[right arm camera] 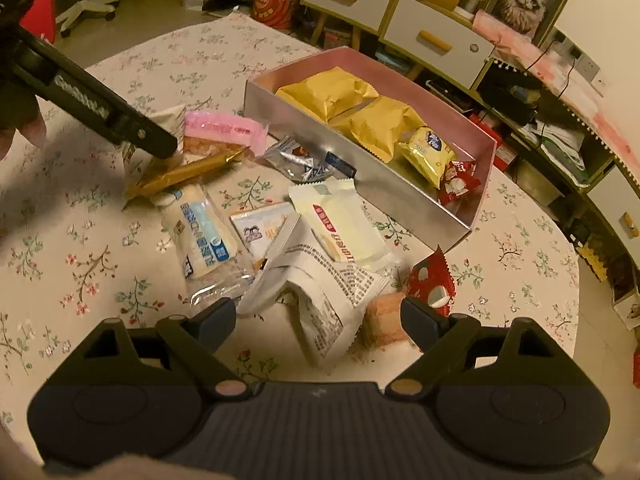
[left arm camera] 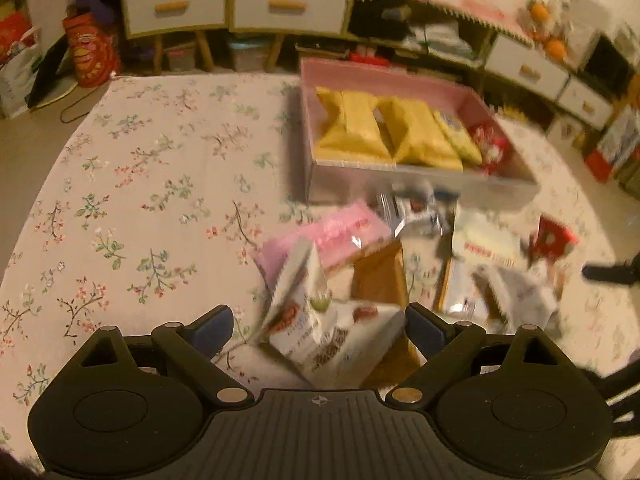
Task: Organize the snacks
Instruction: 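Lower the left gripper to the white Pecan Kernels packet while the right gripper approaches the crumpled white packet, then close the left gripper on the Pecan Kernels packet while the right gripper closes on the crumpled white packet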
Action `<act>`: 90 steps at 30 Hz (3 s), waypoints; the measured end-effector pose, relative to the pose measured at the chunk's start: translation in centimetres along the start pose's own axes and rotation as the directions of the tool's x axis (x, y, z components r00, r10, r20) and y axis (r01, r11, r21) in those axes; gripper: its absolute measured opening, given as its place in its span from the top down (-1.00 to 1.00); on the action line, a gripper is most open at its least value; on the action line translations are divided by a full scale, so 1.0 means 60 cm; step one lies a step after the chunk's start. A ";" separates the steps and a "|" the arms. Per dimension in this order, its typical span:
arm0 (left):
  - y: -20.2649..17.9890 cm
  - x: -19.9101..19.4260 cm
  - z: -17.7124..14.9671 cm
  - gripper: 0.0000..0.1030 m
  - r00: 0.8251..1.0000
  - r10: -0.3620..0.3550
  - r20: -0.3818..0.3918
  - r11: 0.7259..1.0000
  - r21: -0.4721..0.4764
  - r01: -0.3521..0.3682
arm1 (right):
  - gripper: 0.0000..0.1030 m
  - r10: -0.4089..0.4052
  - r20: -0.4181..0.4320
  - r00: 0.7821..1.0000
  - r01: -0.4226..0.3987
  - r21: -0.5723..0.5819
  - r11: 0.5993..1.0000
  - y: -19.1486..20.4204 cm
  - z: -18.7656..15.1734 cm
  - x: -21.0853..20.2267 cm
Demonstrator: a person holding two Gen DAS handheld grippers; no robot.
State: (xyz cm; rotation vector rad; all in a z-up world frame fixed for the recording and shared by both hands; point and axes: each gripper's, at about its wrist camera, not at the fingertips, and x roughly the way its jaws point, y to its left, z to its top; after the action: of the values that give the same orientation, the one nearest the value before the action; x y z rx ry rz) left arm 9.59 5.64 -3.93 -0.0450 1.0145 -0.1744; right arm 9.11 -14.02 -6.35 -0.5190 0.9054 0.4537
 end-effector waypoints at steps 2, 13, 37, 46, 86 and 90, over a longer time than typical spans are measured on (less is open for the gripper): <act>-0.011 0.004 -0.011 -0.77 1.000 0.004 -0.020 0.998 0.059 -0.003 | -0.71 -0.007 -0.006 1.000 0.007 -0.014 1.000 0.002 -0.003 0.002; 0.009 0.001 -0.046 -0.60 0.988 0.138 -0.071 0.962 0.246 -0.117 | -0.61 -0.043 -0.019 0.999 0.043 -0.015 0.999 -0.010 -0.009 0.020; 0.012 0.007 -0.017 -0.65 0.999 -0.001 -0.048 0.993 0.116 0.006 | -0.32 -0.061 -0.013 0.998 0.059 -0.114 0.992 0.033 0.009 0.047; 0.017 0.010 -0.014 -0.06 0.999 -0.003 -0.037 0.997 0.080 0.006 | 0.16 -0.061 -0.004 0.998 0.060 -0.127 0.990 0.035 0.007 0.044; 0.074 -0.014 0.003 0.66 0.986 0.098 0.132 0.994 0.027 -0.103 | 0.35 -0.034 0.041 0.999 0.037 -0.065 0.997 0.018 0.018 0.004; 0.067 -0.024 0.006 0.68 0.984 0.094 0.154 0.994 0.035 -0.100 | 0.35 -0.040 0.058 0.998 0.044 -0.057 0.997 0.013 0.020 -0.004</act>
State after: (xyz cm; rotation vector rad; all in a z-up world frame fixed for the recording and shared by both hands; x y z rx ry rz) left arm 9.63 9.82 -3.00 0.0294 0.8583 -0.1015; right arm 9.29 -12.70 -5.73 -0.5749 0.8276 0.4556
